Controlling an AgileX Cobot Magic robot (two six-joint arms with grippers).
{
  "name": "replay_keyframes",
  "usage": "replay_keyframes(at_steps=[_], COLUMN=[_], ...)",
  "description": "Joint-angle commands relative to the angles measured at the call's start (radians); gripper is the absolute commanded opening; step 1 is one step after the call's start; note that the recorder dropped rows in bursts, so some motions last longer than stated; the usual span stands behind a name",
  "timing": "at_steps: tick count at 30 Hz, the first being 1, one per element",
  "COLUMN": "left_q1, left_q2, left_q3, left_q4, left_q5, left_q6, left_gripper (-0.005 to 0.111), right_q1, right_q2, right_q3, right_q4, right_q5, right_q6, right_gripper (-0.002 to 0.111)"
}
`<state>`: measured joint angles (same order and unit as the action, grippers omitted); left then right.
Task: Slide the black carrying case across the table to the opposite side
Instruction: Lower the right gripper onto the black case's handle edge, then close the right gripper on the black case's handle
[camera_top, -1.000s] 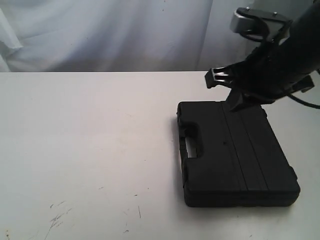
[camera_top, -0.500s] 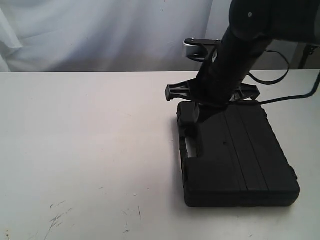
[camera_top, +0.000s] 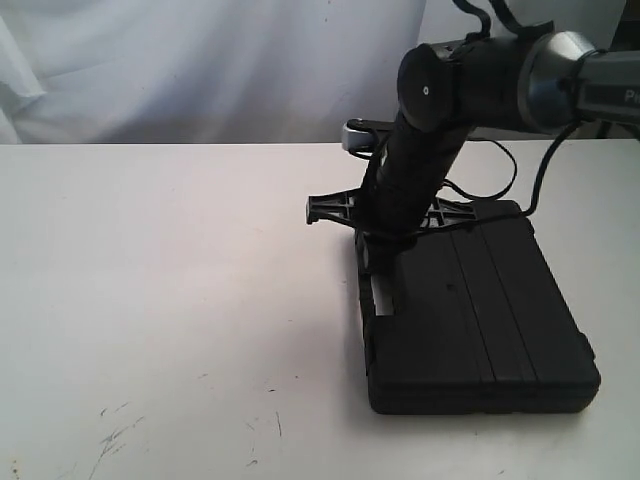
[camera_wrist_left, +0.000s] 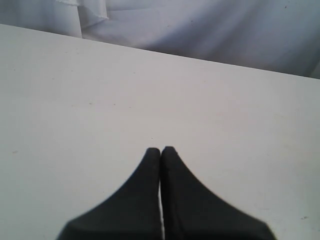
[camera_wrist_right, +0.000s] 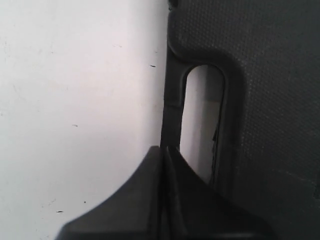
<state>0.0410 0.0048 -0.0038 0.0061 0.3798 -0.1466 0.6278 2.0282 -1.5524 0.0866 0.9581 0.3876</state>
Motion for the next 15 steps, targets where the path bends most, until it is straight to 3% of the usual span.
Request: replay_keyframes(at_steps=[1,15], left_q1=[-0.007,-0.007], left_q2=[-0.005,-0.005], left_q3=[0.004,0.004], left_q4=[-0.006,-0.006], left_q5=[-0.013,-0.013], left_q6=[-0.003,-0.003], left_gripper=[0.0,0.0], right_q1=[0.018,0.024], right_q2=[0.017,0.127], right_q3=[-0.019,-0.121], right_q4=[-0.034,-0.069], right_q5=[0.001,0.107], right_q6=[0.03,0.147], right_gripper=[0.0,0.0])
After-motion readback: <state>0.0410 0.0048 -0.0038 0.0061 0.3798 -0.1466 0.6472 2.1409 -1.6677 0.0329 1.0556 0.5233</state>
